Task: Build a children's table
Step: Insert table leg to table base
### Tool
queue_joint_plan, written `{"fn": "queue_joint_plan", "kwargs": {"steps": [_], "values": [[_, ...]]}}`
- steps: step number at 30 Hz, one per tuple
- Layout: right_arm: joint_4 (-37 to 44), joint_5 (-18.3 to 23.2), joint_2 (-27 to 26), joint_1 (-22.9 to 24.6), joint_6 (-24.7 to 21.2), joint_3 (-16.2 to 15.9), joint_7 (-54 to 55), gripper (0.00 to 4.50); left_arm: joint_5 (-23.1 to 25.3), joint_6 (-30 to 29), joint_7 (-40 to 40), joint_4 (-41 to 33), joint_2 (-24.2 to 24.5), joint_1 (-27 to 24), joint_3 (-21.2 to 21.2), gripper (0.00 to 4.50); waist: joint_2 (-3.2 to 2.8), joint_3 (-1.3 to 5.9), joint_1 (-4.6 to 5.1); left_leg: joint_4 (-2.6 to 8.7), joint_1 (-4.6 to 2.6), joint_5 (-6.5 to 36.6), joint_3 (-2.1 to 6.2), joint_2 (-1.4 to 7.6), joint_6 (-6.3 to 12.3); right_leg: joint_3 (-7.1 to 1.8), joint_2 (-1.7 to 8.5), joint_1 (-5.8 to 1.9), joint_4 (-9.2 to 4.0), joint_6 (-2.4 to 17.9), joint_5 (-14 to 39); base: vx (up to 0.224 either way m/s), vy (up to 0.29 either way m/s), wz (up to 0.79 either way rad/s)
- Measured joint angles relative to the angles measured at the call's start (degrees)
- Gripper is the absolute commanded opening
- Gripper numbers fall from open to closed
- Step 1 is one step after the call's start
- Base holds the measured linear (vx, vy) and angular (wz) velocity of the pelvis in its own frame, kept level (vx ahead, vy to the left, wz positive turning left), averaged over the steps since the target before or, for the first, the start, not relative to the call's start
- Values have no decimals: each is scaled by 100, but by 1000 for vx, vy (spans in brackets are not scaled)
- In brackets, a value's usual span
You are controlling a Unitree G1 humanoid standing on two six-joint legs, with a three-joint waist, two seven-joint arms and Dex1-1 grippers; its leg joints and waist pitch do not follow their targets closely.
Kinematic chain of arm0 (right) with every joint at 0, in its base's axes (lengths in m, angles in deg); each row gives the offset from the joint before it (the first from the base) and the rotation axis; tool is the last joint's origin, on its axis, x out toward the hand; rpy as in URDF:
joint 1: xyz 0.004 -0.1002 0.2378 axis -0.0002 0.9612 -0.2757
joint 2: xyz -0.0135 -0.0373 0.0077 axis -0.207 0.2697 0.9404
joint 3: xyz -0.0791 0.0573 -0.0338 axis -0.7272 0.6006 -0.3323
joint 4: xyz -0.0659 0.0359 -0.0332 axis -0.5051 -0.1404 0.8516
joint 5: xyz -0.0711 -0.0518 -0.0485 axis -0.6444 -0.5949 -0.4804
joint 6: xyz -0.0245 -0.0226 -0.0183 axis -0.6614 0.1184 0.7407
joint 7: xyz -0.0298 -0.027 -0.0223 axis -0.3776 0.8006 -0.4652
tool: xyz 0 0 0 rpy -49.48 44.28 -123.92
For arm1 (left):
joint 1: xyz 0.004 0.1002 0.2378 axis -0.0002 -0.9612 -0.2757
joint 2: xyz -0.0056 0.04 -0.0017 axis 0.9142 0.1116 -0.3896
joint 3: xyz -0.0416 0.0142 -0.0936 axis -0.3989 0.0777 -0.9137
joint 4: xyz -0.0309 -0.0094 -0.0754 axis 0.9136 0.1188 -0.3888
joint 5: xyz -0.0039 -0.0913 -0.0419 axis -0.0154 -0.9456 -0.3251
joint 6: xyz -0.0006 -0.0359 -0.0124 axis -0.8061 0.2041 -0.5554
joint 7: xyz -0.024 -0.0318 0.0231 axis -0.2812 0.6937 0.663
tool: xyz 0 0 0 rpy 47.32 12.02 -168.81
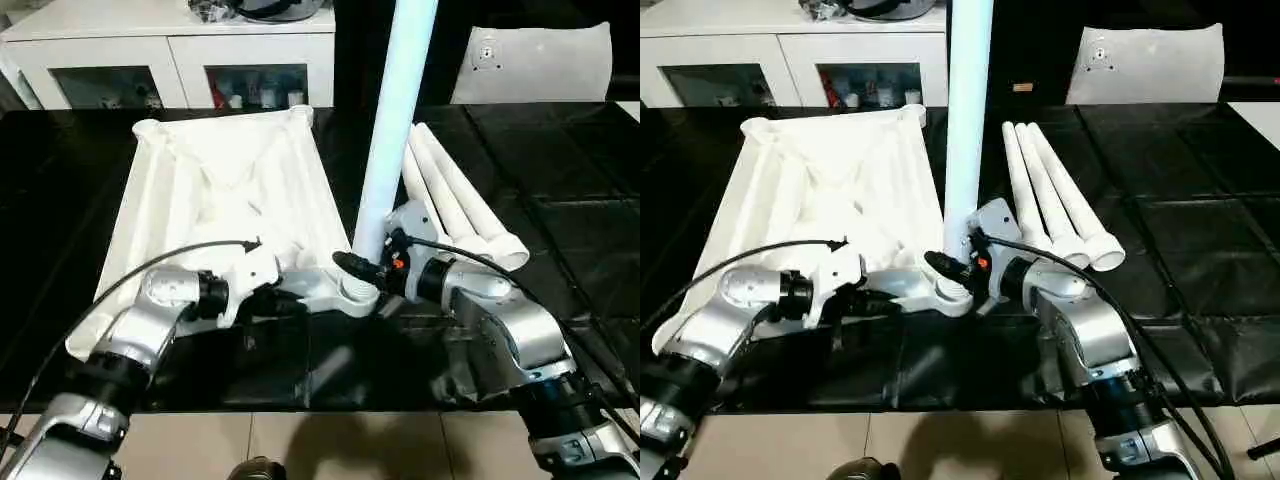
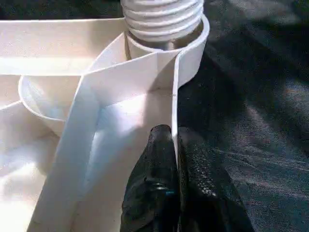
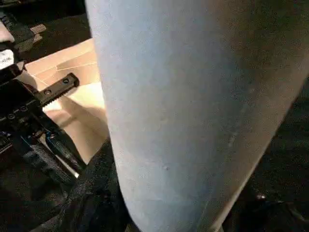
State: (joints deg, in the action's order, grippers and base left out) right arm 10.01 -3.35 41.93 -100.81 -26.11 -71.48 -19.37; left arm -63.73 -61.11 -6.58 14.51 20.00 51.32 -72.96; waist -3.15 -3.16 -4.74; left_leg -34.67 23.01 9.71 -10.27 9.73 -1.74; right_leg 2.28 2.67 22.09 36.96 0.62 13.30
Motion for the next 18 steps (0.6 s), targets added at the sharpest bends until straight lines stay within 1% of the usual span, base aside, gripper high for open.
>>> {"fn": "queue_joint_plan", "kwargs": {"steps": [5,9,12,17,18], "values": [[-7,-18,13,7,-5,-16,-41,193,24,-9,-4,-44,-11,-24,4,0,2,1,-2,0,-1,-2,-3,-2,2,0,5,-1,2,0,0,0,0,0],[-98,-77,20,-49,27,-51,-116,193,45,-30,-20,-59,-4,-27,3,0,22,12,-1,0,-1,-1,-3,-2,2,1,4,-1,2,0,0,0,0,0],[-168,-124,-12,-54,83,-58,-144,193,49,-57,-67,-60,13,-28,3,0,45,26,11,0,-3,-1,-3,-2,2,0,4,-2,2,0,0,0,0,0],[-397,-20,-130,-144,63,-15,-257,193,49,-61,-81,-62,52,-49,-11,0,48,30,59,0,-10,-1,-2,-1,2,0,4,-7,3,0,0,0,0,0],[-474,24,-165,-153,65,36,-287,193,49,-73,-82,-62,51,-52,-18,0,48,31,68,0,-12,-1,-2,-1,2,1,4,-9,3,0,0,0,0,0]]}}
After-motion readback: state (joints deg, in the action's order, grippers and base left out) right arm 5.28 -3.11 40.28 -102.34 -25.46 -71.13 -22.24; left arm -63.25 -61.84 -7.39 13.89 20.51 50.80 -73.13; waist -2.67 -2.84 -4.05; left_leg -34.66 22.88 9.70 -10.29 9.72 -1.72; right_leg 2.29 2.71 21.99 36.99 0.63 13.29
